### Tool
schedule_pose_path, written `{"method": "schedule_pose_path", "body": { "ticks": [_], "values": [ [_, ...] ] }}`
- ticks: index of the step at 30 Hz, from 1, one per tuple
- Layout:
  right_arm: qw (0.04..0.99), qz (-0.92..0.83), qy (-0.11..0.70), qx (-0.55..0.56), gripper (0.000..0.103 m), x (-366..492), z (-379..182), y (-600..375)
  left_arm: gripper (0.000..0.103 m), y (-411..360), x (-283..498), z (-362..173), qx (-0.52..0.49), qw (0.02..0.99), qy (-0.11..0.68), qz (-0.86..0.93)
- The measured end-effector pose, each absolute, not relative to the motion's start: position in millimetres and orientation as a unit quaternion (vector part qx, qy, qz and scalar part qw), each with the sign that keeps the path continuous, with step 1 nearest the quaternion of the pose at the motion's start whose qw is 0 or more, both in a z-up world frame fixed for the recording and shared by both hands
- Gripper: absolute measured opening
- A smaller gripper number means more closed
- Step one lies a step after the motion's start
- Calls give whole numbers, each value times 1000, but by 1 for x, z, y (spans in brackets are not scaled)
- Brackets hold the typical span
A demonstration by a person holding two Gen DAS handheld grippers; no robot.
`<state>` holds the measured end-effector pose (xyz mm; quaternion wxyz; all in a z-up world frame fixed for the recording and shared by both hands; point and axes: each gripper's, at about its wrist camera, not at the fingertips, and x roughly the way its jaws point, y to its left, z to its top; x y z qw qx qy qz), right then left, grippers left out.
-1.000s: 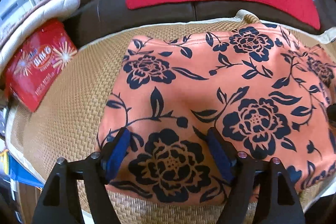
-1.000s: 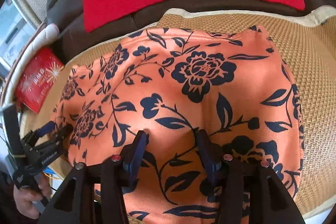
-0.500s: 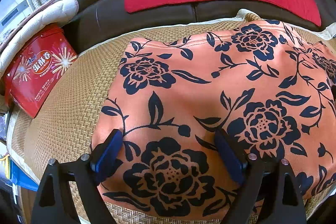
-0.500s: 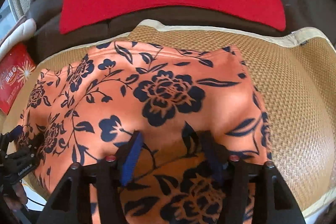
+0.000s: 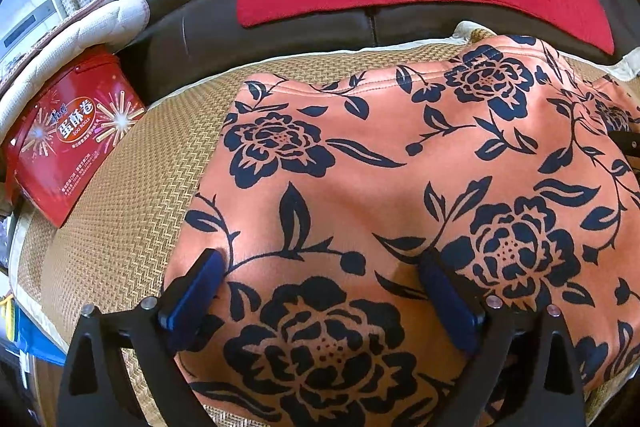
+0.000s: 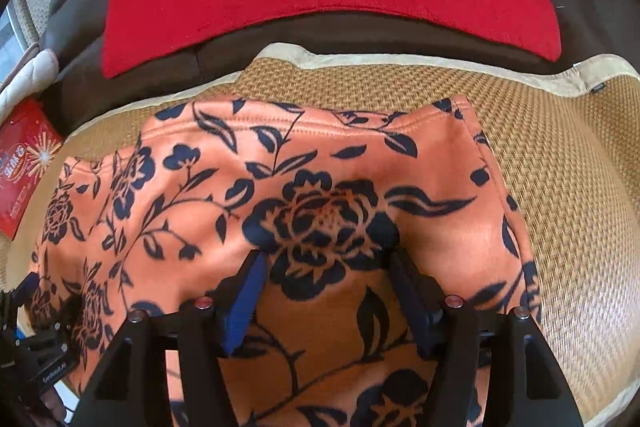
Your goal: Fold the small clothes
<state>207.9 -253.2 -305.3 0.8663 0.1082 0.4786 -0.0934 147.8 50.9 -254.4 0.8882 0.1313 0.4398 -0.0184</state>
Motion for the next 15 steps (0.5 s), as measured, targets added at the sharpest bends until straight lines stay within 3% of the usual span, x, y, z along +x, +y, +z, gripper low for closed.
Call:
{"method": "schedule_pose_path", "body": {
  "ticks": [10,15],
  "values": [
    [877,-111,459,83,69,236,-314,-252,103,47,158,-258,114,891,440,-2],
    [885,-89,440,124,67,218,-290,-242,103,51,147,-237,113,899,422,15]
  ]
}}
